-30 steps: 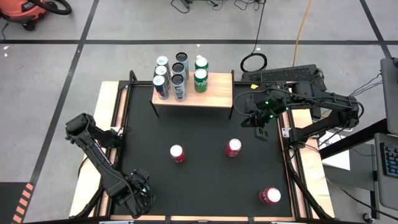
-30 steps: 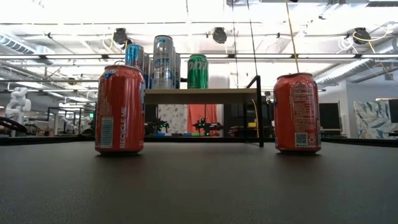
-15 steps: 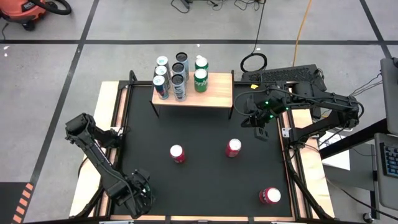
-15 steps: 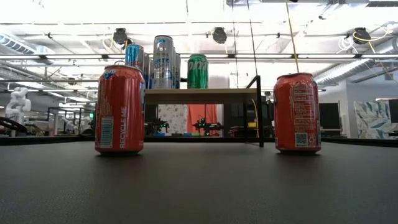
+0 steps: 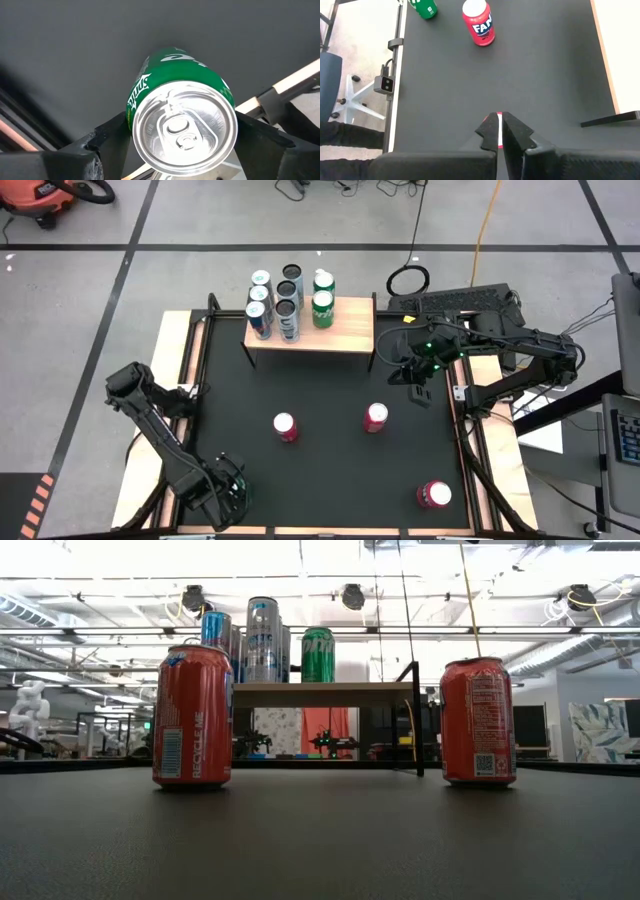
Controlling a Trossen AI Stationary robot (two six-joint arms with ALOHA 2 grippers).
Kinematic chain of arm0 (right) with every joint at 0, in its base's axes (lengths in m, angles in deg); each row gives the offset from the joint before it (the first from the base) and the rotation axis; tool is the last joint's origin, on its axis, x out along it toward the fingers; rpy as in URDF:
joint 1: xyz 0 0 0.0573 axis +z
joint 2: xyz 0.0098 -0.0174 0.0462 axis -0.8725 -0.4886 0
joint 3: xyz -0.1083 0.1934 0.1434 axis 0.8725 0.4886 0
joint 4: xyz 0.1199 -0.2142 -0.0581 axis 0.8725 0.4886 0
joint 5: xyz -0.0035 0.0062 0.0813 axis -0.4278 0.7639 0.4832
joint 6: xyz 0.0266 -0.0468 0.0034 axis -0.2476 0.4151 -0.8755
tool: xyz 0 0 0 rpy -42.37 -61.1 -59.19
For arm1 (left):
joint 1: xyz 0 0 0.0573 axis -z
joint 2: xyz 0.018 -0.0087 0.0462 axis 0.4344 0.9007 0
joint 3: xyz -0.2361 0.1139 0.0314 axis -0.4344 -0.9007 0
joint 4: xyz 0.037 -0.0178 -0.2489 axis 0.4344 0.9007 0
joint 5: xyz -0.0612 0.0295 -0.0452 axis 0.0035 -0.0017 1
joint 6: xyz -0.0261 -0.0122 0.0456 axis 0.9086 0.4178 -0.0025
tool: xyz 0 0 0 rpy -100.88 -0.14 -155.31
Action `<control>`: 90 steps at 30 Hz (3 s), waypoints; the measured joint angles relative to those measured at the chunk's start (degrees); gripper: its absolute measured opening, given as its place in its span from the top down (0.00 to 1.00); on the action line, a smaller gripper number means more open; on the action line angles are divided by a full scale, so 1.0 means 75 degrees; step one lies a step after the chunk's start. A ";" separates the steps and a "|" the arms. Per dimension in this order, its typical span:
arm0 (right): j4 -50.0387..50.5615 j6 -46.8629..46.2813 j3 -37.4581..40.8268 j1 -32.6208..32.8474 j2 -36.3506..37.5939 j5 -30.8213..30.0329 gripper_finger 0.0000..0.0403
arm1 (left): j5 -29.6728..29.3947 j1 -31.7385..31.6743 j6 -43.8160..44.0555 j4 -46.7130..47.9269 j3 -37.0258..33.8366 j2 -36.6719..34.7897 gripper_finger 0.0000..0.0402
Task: Place canned beverage on shelf
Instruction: Put the green soda can on the shelf
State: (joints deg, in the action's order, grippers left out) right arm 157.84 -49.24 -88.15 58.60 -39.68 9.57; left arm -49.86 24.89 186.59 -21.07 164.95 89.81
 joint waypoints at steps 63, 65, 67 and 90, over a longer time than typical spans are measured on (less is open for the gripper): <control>-0.5680 -0.2204 0.2485 0.1425 -0.0694 0.1118 0.15 | -0.0650 -0.4176 -0.7339 -0.2755 0.1273 -0.0909 0.27; -0.5724 -0.2203 0.2494 0.1419 -0.0694 0.1255 0.11 | -0.0606 -0.4286 -0.7570 -0.3032 0.1273 -0.0909 0.27; -0.5737 -0.2230 0.2495 0.1419 -0.0694 0.1262 0.08 | -0.0550 -0.4387 -0.7751 -0.3260 0.1273 -0.0909 0.27; -0.6328 -0.2035 0.2486 0.1093 -0.1381 0.1852 0.06 | -0.0447 -0.4837 -0.9190 -0.4210 0.1276 -0.0909 0.27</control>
State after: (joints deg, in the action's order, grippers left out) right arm 110.38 -64.50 -69.50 66.80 -50.04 23.46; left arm -53.21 -11.39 117.66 -52.65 174.51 82.99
